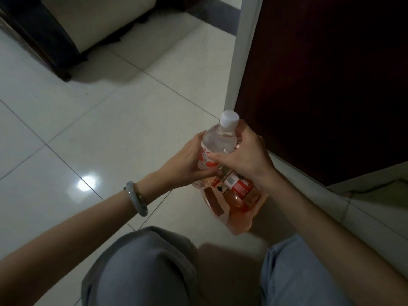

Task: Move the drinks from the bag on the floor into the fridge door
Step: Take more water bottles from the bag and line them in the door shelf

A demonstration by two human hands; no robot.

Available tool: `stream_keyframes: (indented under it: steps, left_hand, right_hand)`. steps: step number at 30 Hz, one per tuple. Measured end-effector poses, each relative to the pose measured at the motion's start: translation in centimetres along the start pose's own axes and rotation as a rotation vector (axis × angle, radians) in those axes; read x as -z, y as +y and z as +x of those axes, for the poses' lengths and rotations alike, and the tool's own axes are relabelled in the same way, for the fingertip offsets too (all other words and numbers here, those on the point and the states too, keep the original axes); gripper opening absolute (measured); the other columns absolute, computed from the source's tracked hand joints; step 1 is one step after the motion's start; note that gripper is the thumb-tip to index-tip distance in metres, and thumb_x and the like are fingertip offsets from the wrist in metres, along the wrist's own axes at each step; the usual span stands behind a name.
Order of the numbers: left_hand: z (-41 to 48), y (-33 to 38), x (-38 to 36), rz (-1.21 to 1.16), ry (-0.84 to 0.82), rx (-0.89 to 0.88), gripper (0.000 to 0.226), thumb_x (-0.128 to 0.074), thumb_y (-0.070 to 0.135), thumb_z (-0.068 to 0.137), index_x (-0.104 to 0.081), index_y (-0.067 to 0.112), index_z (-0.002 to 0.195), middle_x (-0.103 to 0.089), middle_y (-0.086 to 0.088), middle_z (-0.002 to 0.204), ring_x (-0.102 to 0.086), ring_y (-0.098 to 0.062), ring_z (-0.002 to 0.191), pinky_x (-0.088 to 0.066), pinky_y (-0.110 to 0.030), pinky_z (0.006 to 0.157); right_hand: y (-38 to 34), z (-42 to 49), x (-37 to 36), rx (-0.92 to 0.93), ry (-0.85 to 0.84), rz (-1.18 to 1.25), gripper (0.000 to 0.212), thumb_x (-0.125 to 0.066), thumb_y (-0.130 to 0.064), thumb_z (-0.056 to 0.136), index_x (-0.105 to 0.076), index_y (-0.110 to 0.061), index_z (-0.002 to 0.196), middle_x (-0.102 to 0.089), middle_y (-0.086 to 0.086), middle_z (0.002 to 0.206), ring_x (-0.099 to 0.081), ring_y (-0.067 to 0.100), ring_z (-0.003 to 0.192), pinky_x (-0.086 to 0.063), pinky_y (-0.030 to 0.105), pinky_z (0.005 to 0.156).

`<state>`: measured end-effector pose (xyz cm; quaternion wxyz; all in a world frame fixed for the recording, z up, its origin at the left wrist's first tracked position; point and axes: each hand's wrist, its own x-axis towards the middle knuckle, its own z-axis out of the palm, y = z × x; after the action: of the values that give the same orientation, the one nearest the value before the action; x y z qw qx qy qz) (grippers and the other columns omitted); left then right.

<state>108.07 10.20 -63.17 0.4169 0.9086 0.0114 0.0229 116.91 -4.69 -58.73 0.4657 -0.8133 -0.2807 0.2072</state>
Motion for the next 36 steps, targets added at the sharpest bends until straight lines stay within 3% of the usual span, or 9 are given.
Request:
stream_keyframes:
  steps: [3,10,14,17,19,21,25,29,36]
  left_hand:
    - [0.0,0.5,-0.4,-0.016,0.085,0.055,0.083,-0.067,0.052,0.073,-0.024,0.014,0.132,-0.054,-0.005,0.125,-0.060,-0.012,0.101,-0.056,-0.030,0.080]
    - [-0.9,-1.1,-0.9,0.198,0.160,0.031,0.078,-0.072,0.042,0.072,-0.032,0.003,0.126,-0.058,-0.012,0.111,-0.062,-0.020,0.087,-0.052,-0.025,0.068]
    - [-2.0,-2.5,0.3,0.220,0.235,0.135,0.076,-0.076,0.031,0.073,-0.031,0.001,0.126,-0.051,-0.014,0.117,-0.055,-0.016,0.089,-0.040,-0.010,0.062]
    - [-2.7,-3.5,1.2,0.243,0.270,0.192,0.078,-0.078,0.027,0.071,-0.031,0.001,0.128,-0.042,-0.017,0.127,-0.052,-0.018,0.093,-0.038,-0.010,0.061]
    - [-3.2,-3.9,1.5,0.238,0.284,0.227,0.077,-0.078,0.027,0.071,-0.030,0.004,0.128,-0.043,-0.018,0.127,-0.055,-0.023,0.094,-0.041,-0.017,0.065]
    - [-3.9,-4.3,1.5,0.216,0.282,0.274,0.076,-0.079,0.025,0.070,-0.031,0.005,0.126,-0.045,-0.018,0.125,-0.057,-0.028,0.095,-0.046,-0.028,0.067]
    - [-5.0,-5.3,0.7,0.223,0.215,0.278,0.077,-0.078,0.030,0.070,-0.032,0.002,0.124,-0.048,-0.017,0.121,-0.059,-0.030,0.093,-0.053,-0.041,0.070]
    - [-5.5,-6.2,-0.2,0.208,0.224,0.295,0.076,-0.079,0.029,0.070,-0.032,0.003,0.124,-0.049,-0.009,0.115,-0.057,-0.020,0.087,-0.048,-0.026,0.063]
    - [-6.2,-7.6,-0.7,0.214,0.197,0.269,0.075,-0.078,0.028,0.071,-0.032,0.003,0.125,-0.047,-0.012,0.119,-0.057,-0.019,0.089,-0.048,-0.021,0.065]
  right_hand:
    - [0.2,-0.1,-0.3,-0.001,0.010,0.051,0.073,-0.085,-0.036,0.060,-0.048,-0.026,0.122,-0.060,-0.014,0.103,-0.059,0.002,0.097,-0.049,0.014,0.076]
    - [3.0,-0.5,-0.4,-0.067,-0.148,0.101,0.078,-0.079,-0.036,0.069,-0.036,-0.028,0.134,-0.050,-0.005,0.130,-0.048,0.008,0.119,-0.045,0.022,0.090]
    - [7.8,-1.9,-2.2,-0.156,-0.026,-0.138,0.030,-0.068,-0.029,0.080,-0.053,-0.027,0.106,-0.054,-0.001,0.127,-0.045,0.021,0.126,-0.044,0.047,0.100]
    - [10.9,-2.4,-4.8,-0.194,0.003,-0.286,0.014,-0.065,-0.020,0.080,-0.054,-0.021,0.088,-0.061,0.005,0.111,-0.055,0.024,0.112,-0.047,0.042,0.095]
    - [12.7,-1.8,-6.3,-0.236,-0.052,-0.338,0.025,-0.065,-0.019,0.081,-0.056,-0.013,0.103,-0.061,0.006,0.108,-0.058,0.023,0.105,-0.050,0.036,0.089]
    - [14.9,-0.6,-7.9,-0.201,-0.083,-0.497,0.040,-0.063,-0.028,0.081,-0.052,-0.015,0.116,-0.057,0.007,0.115,-0.054,0.025,0.108,-0.048,0.041,0.091]
    - [16.7,1.6,-9.8,-0.258,-0.131,-0.640,0.047,-0.061,-0.031,0.084,-0.045,-0.008,0.122,-0.051,0.015,0.122,-0.049,0.034,0.115,-0.044,0.047,0.095]
    - [17.1,2.7,-10.2,-0.324,-0.232,-0.864,0.062,-0.068,-0.045,0.077,-0.043,-0.012,0.123,-0.050,0.013,0.125,-0.048,0.030,0.117,-0.045,0.043,0.096]
    - [19.6,3.5,-11.0,-0.366,-0.269,-0.926,0.088,-0.064,-0.058,0.075,-0.027,-0.010,0.138,-0.042,0.017,0.136,-0.044,0.033,0.122,-0.044,0.045,0.097]
